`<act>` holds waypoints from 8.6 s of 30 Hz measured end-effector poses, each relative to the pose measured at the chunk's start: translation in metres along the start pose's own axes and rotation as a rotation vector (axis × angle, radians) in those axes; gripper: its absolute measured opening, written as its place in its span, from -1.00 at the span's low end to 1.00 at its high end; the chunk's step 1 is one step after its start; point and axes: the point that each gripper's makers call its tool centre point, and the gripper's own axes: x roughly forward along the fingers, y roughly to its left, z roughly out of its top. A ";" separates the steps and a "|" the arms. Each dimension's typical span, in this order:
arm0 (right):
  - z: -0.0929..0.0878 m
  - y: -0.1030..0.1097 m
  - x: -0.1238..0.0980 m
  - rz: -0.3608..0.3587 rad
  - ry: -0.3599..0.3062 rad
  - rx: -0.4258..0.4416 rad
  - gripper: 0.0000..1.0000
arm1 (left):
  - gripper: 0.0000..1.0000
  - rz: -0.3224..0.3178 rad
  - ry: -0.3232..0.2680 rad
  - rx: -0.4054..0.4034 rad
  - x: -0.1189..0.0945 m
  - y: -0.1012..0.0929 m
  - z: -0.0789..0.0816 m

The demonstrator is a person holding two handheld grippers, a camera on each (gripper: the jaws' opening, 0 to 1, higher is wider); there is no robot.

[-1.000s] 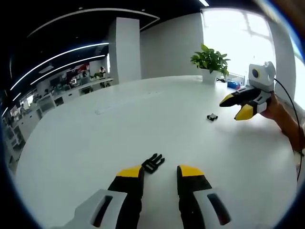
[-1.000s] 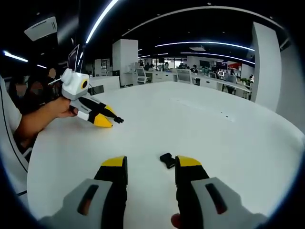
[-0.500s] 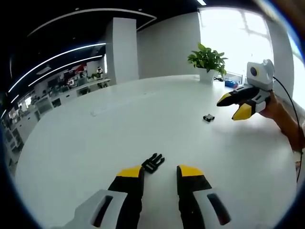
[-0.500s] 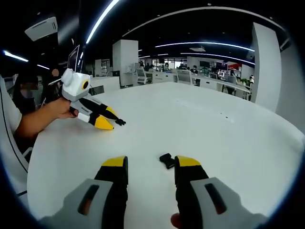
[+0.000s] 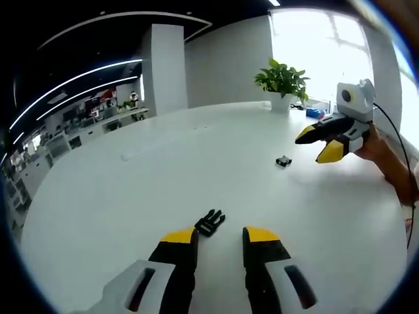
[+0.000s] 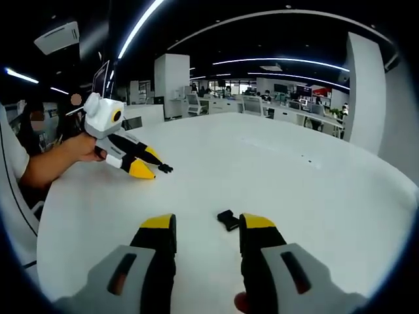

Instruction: Snap the two parts of the plastic buckle together until the buckle closes and remains connected.

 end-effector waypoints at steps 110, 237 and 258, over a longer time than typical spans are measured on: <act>-0.029 -0.022 0.000 0.185 0.204 -0.096 -0.44 | -0.62 -0.320 0.042 0.192 0.006 0.015 0.001; -0.024 -0.022 0.023 0.343 0.146 -0.181 -0.66 | -0.73 -0.406 0.005 0.209 0.006 0.016 0.003; -0.023 -0.020 0.026 0.408 0.122 -0.203 -0.74 | -0.74 -0.422 -0.006 0.203 0.006 0.017 0.002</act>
